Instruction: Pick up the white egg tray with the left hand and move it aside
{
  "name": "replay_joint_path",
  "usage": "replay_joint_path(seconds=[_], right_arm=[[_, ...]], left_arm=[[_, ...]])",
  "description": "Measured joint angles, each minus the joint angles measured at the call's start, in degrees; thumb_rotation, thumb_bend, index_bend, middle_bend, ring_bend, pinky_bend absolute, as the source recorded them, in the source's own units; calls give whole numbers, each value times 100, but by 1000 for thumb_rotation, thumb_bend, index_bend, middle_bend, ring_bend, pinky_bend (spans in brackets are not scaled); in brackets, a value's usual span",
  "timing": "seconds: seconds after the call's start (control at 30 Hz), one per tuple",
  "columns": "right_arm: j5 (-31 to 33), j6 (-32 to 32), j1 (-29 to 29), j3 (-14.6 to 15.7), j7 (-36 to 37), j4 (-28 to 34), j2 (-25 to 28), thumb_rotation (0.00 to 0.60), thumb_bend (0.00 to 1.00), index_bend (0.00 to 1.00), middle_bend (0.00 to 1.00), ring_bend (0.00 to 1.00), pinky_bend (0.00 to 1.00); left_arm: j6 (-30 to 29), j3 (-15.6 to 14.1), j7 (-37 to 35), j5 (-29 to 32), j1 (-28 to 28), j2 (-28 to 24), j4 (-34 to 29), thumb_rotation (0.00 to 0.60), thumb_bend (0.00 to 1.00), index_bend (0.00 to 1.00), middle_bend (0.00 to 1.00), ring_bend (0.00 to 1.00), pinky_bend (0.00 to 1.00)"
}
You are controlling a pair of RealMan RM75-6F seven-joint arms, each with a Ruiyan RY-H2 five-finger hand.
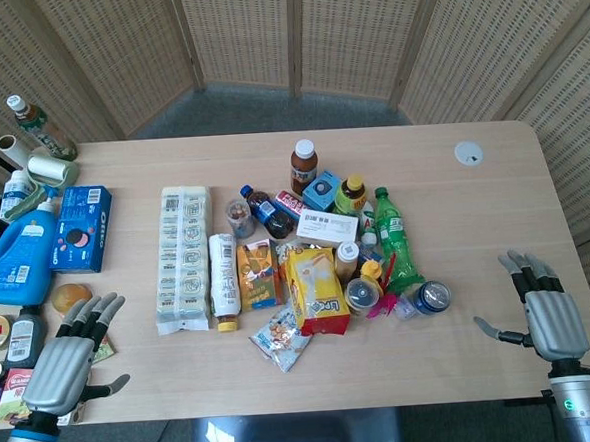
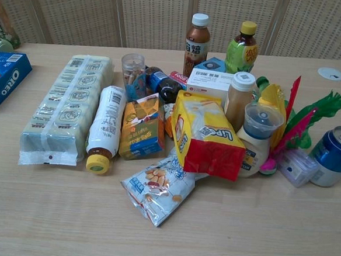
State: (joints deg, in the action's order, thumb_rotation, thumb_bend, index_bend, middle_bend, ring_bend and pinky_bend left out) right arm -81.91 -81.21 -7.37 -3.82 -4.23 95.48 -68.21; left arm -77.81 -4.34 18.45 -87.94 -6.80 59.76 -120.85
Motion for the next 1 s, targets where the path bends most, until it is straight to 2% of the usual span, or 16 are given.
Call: replay_joint_path(seconds=[0.37,0.6,1.0], right_arm=[[-75,-104,79,15,131,-22,10,354,207,0,0,0,0],[-36,-165,147,8,121,-8,33,358,206,0,0,0,0],[68,-134,147,-56,-65,147,101,357,207,0,0,0,0]], left_arm=[[9,19,-160,-1,-5,-7,127,600,183,0,0,0,0],[155,135,-214,152,-130,12,227,600,181,0,0,0,0],[598,361,121,889,-425,274,878,600,182,0,0,0,0]])
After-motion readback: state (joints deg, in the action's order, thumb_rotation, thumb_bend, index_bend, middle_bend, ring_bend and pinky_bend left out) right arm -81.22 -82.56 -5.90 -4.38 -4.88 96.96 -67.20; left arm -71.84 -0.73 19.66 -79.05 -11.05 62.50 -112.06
